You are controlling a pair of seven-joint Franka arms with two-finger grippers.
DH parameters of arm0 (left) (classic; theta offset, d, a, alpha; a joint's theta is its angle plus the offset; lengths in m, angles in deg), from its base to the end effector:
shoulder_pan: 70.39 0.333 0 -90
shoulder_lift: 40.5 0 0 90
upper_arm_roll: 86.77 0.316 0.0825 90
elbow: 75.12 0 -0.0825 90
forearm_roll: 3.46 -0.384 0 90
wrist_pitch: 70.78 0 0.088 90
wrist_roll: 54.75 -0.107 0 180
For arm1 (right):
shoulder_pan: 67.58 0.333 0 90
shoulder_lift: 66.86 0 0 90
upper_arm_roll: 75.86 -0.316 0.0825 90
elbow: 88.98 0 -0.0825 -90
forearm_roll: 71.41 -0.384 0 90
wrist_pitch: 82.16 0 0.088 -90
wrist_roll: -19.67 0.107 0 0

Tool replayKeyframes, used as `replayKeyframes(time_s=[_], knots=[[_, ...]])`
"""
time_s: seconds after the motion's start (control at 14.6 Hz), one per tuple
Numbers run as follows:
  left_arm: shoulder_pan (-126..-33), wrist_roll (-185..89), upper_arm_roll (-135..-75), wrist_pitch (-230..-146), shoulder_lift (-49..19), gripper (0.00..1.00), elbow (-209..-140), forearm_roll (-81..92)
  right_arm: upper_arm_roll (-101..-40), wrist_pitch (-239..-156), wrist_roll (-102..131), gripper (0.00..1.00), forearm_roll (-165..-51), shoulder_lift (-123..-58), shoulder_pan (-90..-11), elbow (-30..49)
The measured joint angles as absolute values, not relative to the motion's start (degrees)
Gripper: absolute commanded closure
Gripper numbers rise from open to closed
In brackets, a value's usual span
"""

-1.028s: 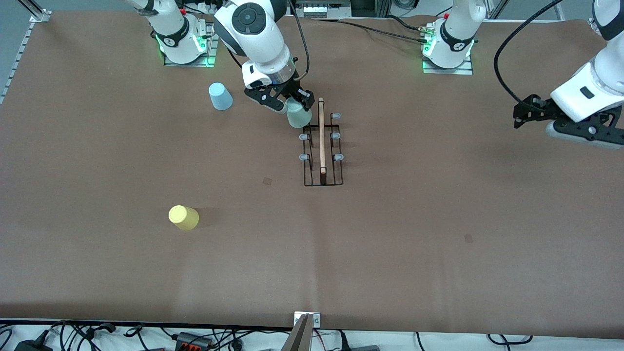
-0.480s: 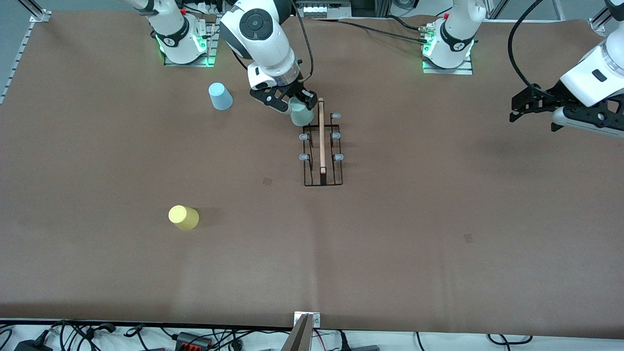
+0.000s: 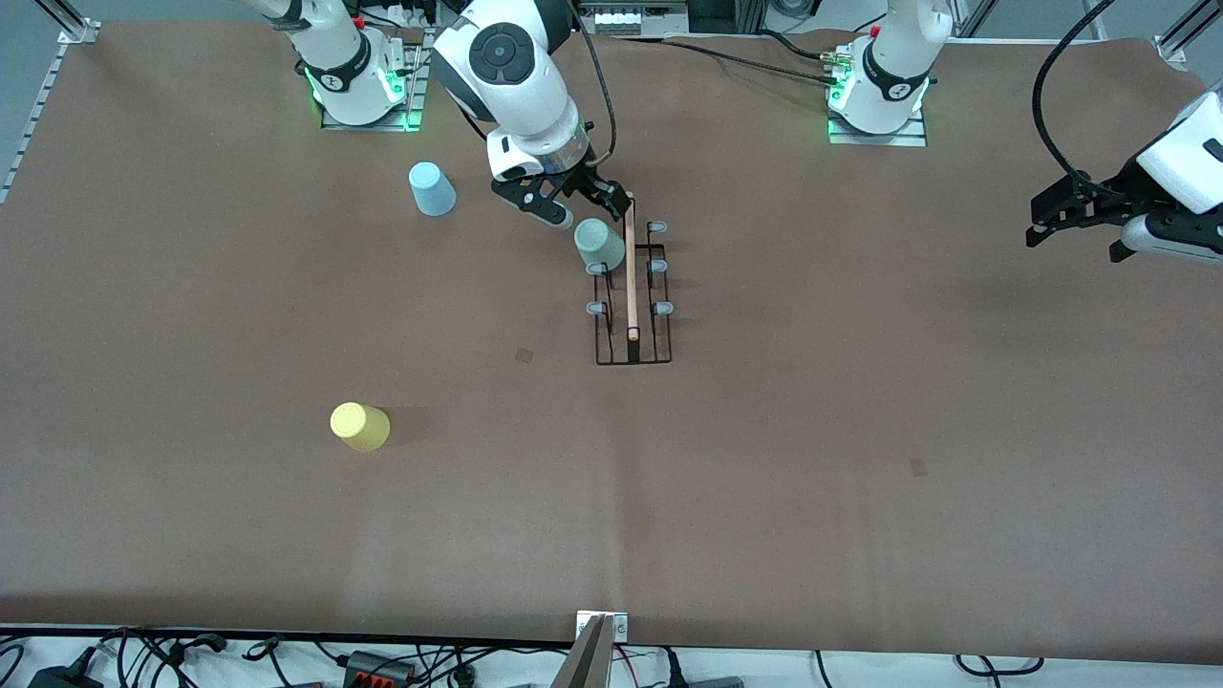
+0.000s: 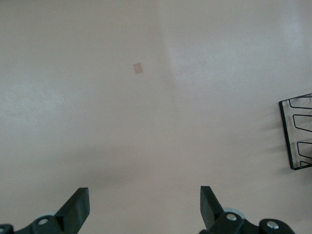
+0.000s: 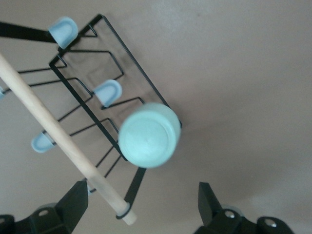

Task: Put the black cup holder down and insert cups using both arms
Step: 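Move the right gripper to the yellow cup and grasp it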

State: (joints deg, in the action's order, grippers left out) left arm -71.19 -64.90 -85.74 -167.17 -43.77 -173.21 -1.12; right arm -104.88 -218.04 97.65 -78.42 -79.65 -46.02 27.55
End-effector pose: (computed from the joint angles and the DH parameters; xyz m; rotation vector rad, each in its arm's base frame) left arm 0.5448 -0.0015 0.5987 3.0911 -0.2621 0.0482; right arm 0.3866 0.4573 0.3635 -2.8047 0.8347 0.1739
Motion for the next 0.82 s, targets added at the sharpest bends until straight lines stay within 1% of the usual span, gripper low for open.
replayKeyframes(time_s=[0.14,0.41,0.55,0.69,0.82], knots=[[-71.19,-64.9,-85.93,-167.15,-43.78,0.0,-172.95,-1.12,-104.63,-217.81,95.07,0.0,-78.35,-78.98,-48.37,27.09],[-71.26,-63.32,-86.73,-167.15,-43.77,0.0,-172.87,-1.12,-103.02,-214.63,77.29,0.0,-78.28,-76.41,-57.23,27.04],[-71.25,-63.03,-86.77,-167.15,-43.74,0.0,-172.87,-1.12,-99.13,-213.71,65.73,0.0,-78.22,-75.9,-60.09,27.04],[-71.23,-62.92,-86.75,-166.98,-43.72,0.0,-172.87,-1.12,-93.22,-213.45,51.89,0.0,-77.46,-76.04,-61.15,27.04],[-71.18,-62.87,-86.71,-166.57,-43.71,0.0,-172.87,-1.12,-88.38,-213.45,40.9,0.0,-73.92,-76.63,-61.93,27.08]])
